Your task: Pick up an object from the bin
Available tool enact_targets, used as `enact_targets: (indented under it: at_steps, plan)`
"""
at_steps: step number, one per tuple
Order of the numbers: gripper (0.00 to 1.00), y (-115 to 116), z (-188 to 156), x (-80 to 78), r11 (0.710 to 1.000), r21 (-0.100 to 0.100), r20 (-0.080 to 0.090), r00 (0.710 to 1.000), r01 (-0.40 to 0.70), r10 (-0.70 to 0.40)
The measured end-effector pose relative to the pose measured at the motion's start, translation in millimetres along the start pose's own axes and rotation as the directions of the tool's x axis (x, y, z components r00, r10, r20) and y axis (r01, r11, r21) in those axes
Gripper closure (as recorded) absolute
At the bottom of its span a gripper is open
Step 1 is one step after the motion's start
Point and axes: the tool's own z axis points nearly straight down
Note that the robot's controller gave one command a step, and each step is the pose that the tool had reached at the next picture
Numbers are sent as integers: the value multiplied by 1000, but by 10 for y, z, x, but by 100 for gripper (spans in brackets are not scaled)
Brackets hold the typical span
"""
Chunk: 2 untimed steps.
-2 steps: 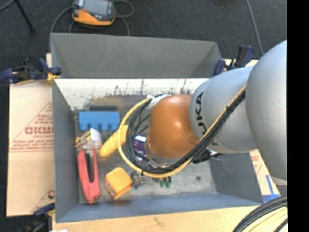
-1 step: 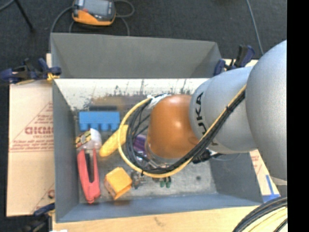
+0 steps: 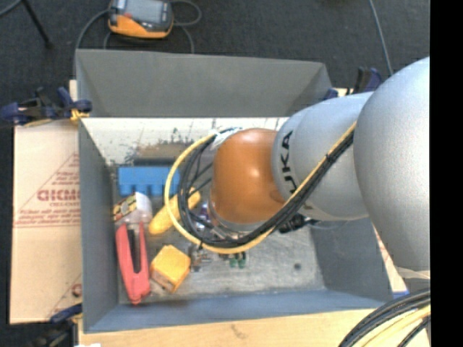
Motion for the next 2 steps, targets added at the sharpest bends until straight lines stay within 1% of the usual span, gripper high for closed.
enact_targets:
  at_steps: [1, 2]
  plan:
    - [0, 53, 35, 79, 998, 0, -1, 998, -69, 69]
    - [0, 60, 44, 128, 997, 0, -1, 997, -82, 82]
